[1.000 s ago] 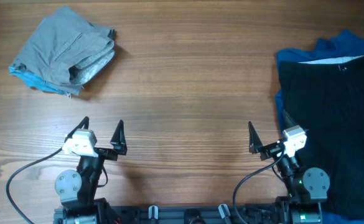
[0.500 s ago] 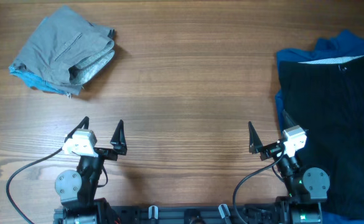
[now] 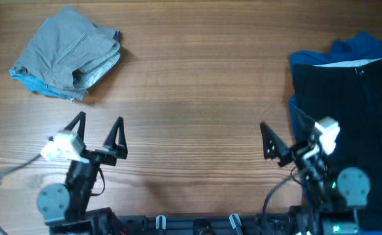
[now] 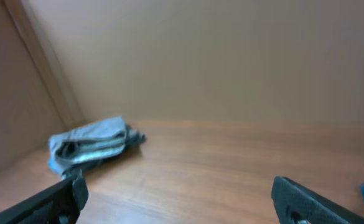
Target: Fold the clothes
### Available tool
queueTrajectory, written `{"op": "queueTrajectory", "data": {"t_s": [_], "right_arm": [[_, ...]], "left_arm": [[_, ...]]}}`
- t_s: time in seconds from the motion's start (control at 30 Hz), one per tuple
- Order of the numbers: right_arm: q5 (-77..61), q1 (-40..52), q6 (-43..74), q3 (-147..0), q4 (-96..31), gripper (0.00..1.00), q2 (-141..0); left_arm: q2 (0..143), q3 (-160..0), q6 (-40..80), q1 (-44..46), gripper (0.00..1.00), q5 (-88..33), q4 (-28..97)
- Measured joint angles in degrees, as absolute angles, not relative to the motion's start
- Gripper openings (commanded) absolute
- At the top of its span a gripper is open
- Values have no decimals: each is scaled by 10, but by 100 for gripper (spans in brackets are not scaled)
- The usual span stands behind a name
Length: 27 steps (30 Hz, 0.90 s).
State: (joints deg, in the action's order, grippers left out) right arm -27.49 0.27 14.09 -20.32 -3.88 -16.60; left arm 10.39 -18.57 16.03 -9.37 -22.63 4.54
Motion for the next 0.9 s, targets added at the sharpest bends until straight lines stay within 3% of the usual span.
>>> {"op": "queueTrajectory", "data": {"t_s": [0.27, 0.4, 0.53, 0.67, 0.9], "right_arm": [[-295, -3, 93, -599, -333, 100, -620], [-252, -49, 38, -774, -438, 100, -811], [-218, -91, 23, -791, -429, 92, -912], [-100, -105, 90, -792, -417, 82, -1009], [-44, -105, 104, -792, -418, 82, -1142]], "left_arm": [[462, -533, 147, -93, 100, -225, 348], [578, -631, 136, -93, 100, -226, 405], [618, -648, 136, -93, 100, -226, 412], [619, -648, 136, -93, 100, -226, 410], [619, -648, 136, -93, 100, -226, 411]]}}
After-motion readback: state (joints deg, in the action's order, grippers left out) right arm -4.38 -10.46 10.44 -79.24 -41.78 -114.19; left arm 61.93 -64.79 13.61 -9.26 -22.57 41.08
